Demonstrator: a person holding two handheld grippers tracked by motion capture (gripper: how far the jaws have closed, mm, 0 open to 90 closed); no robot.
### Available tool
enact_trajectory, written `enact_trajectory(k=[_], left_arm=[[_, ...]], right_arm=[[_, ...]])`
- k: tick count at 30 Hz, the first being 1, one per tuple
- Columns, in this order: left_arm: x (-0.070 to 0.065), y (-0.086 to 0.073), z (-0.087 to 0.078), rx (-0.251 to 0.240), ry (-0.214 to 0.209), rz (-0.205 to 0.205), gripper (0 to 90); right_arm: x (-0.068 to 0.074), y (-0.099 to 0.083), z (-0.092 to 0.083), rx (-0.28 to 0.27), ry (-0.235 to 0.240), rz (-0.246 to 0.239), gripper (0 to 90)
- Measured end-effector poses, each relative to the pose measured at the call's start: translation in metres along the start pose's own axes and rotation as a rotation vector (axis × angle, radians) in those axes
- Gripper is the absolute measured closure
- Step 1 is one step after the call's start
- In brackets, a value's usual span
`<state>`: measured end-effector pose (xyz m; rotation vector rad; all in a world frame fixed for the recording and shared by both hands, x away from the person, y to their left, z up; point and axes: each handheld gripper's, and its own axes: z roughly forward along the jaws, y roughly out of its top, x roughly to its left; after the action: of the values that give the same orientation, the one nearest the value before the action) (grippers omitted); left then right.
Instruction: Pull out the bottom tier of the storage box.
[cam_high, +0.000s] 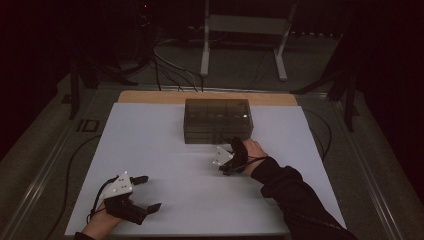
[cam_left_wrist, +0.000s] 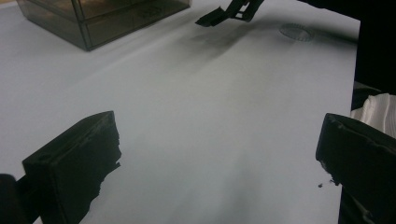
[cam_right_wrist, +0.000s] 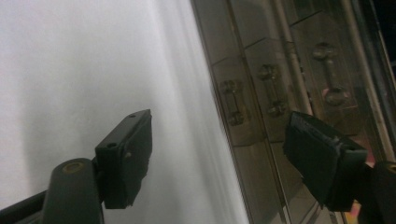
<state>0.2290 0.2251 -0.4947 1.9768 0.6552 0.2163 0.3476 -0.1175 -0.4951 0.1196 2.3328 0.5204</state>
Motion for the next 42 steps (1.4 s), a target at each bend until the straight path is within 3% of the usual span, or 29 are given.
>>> enact_trajectory(k=[5,6,9,23,28,37,42], left_arm=[[0.0,0.0,0.0,-0.003,-0.001,-0.001,0.0],[0.0,0.0,0.0,-0.003,-0.001,-0.003,0.0],[0.0,0.0,0.0,-0.006,-0.001,-0.002,0.0],[0.0,0.0,0.0,0.0,-0.002,0.002,0.0],[0.0,0.0,0.0,0.0,-0.004,0.002,0.0],[0.001,0.0,0.0,-0.006,-0.002,-0.003,0.0],[0.001,0.0,0.0,-0.005,-0.003,-0.003,0.0]], right_arm=[[0.005,0.004,0.005,0.043,-0.061,-0.048,31.4],[0.008,0.006,0.009,0.065,-0.104,-0.085,32.9],[0.013,0.009,0.013,0.097,-0.147,-0.132,37.4],[0.032,0.012,0.034,0.185,-0.257,-0.335,65.3],[0.034,0.012,0.042,0.199,-0.308,-0.38,70.1],[0.035,0.008,0.052,0.236,-0.307,-0.391,73.9],[0.036,0.009,0.057,0.247,-0.331,-0.431,75.8]])
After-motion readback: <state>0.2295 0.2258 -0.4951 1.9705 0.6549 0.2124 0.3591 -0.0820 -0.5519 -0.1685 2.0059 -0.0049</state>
